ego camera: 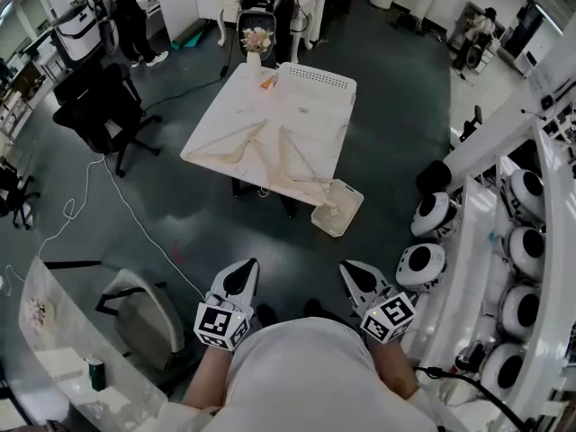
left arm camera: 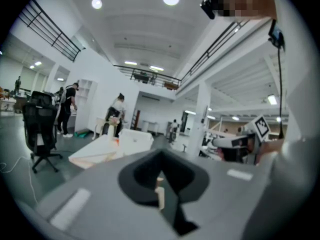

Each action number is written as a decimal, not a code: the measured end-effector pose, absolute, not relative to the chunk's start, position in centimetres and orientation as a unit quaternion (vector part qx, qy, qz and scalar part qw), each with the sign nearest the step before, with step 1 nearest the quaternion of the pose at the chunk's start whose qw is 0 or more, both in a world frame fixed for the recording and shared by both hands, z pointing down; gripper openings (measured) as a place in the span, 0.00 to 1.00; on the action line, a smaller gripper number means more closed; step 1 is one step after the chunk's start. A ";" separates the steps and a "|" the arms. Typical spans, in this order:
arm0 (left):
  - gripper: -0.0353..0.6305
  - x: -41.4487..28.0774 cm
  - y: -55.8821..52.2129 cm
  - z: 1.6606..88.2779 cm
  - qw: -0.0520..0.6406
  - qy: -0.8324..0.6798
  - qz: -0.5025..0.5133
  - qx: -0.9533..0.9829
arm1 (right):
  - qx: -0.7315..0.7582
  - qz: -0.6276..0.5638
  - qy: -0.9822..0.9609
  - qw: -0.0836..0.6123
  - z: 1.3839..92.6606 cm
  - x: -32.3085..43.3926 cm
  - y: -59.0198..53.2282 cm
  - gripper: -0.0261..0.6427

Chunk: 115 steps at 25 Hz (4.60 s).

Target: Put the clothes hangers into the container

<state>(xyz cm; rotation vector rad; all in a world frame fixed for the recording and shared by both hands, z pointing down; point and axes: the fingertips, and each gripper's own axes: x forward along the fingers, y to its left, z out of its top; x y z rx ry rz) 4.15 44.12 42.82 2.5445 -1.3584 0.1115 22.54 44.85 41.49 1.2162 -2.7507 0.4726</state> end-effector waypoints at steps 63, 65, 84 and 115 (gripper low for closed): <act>0.06 1.1 20.2 47.6 0.148 -0.513 0.087 0.841 | 0.330 0.192 -0.918 0.104 47.6 19.5 17.7 0.03; 0.06 1.6 18.8 47.9 0.148 -0.516 0.089 0.839 | 0.322 0.197 -0.920 0.107 48.1 20.0 16.3 0.03; 0.06 2.3 14.4 51.8 0.180 -0.518 0.130 0.826 | 0.290 0.244 -0.912 0.159 55.5 20.6 11.5 0.03; 0.06 -3.2 14.6 58.8 0.277 -0.519 0.166 0.791 | 0.176 0.302 -0.835 0.424 80.7 16.8 9.9 0.21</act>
